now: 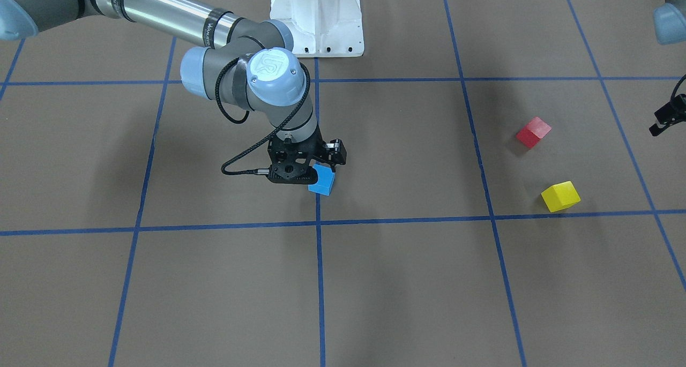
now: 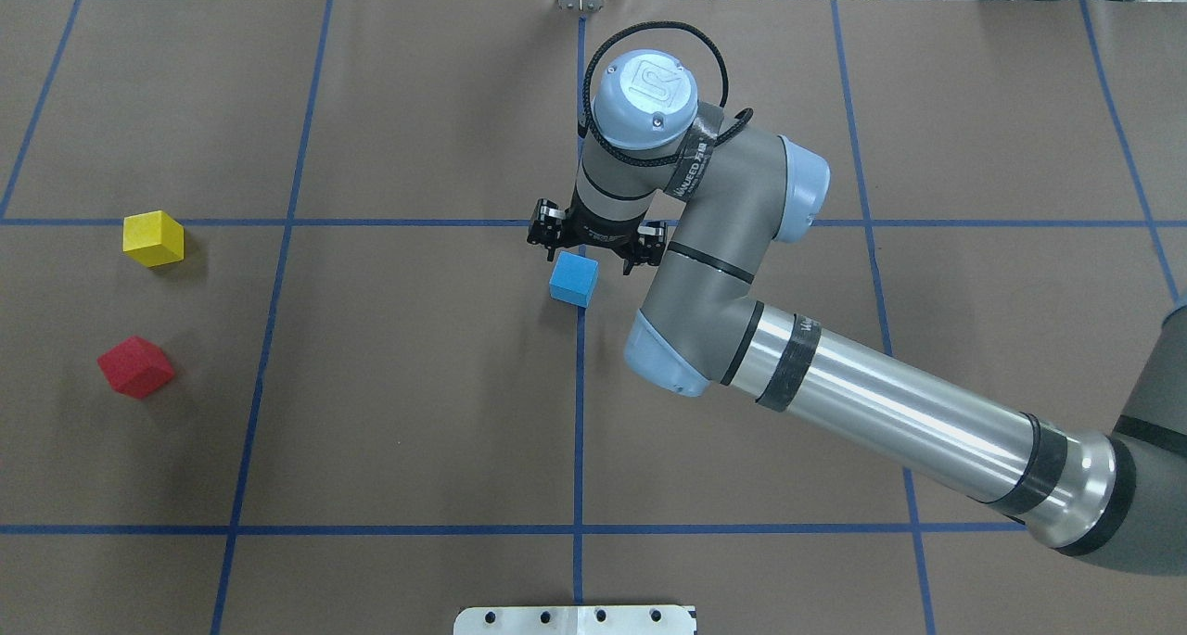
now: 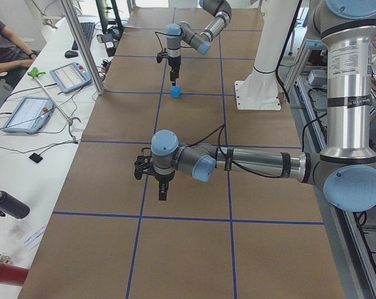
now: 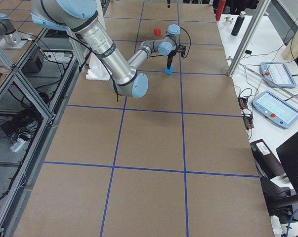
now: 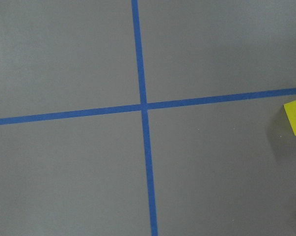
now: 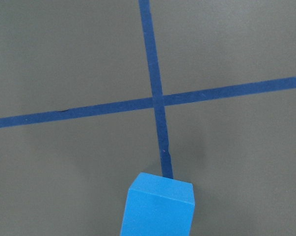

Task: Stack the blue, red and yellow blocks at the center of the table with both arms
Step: 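Open the right gripper to release the blue cube and lift away, then retract the right arm while the left gripper descends and grasps the red cube, then carry the red cube with the left gripper over the blue cube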

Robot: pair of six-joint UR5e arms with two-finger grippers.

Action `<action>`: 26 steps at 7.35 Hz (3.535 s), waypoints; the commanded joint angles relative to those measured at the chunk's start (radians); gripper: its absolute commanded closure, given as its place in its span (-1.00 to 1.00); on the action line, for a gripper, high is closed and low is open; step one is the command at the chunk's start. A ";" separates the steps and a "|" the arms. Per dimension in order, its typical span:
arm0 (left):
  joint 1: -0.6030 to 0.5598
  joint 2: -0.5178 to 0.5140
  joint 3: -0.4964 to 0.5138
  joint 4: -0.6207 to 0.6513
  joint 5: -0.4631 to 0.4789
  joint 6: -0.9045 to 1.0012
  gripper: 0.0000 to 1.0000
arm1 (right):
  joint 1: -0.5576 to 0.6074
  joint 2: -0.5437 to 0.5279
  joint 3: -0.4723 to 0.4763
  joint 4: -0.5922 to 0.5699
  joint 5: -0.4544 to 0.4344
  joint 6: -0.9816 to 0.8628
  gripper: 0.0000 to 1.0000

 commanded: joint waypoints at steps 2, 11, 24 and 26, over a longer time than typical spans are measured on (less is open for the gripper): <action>0.139 -0.026 -0.017 -0.028 0.007 -0.368 -1.00 | 0.117 -0.277 0.271 -0.032 0.081 -0.120 -0.99; 0.546 0.005 -0.137 -0.030 0.260 -0.997 -0.99 | 0.286 -0.558 0.353 -0.041 0.125 -0.496 -0.99; 0.570 -0.113 -0.256 0.025 0.254 -0.949 1.00 | 0.292 -0.583 0.366 -0.038 0.111 -0.496 -0.99; 0.570 -0.387 -0.250 0.280 0.257 -0.732 1.00 | 0.301 -0.636 0.372 -0.008 0.111 -0.579 -0.99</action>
